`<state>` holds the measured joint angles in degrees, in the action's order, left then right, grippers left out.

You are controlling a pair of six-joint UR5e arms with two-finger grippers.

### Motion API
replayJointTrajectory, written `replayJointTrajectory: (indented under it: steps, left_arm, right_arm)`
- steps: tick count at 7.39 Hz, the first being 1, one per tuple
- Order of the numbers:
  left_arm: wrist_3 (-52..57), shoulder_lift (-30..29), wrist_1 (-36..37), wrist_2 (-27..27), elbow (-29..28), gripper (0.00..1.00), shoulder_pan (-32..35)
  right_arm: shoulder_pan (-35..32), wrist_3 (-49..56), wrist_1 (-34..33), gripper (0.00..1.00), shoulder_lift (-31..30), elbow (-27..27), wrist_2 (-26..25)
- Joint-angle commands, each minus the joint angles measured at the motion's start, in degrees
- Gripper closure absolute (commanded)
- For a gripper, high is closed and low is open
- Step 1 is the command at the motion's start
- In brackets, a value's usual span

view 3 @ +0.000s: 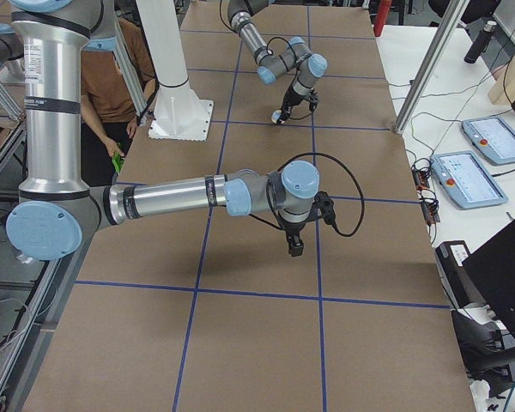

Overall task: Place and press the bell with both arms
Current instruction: 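Carry the bell with the left gripper toward the table centre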

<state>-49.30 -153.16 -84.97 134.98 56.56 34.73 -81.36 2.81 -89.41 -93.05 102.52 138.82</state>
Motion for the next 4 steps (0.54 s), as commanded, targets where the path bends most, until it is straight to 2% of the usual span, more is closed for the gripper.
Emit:
replayJointTrajectory:
  steps: [1, 3, 4]
  left_arm:
    - [-1.06, -0.20, -2.63, -0.07, -1.53, 0.90, -0.37]
    - [-1.68, -0.99, -3.53, -0.07, -2.42, 0.73, -0.63]
    - [-1.68, -1.00, -3.53, -1.20, -2.68, 0.51, -0.81]
  right_arm:
    - [0.06, 0.00, 0.03, 0.00, 0.06, -0.31, 0.14]
    - [0.06, 0.00, 0.03, 0.00, 0.33, -0.31, 0.14]
    - [-0.03, 0.09, 0.12, 0.00, 0.41, -0.22, 0.23]
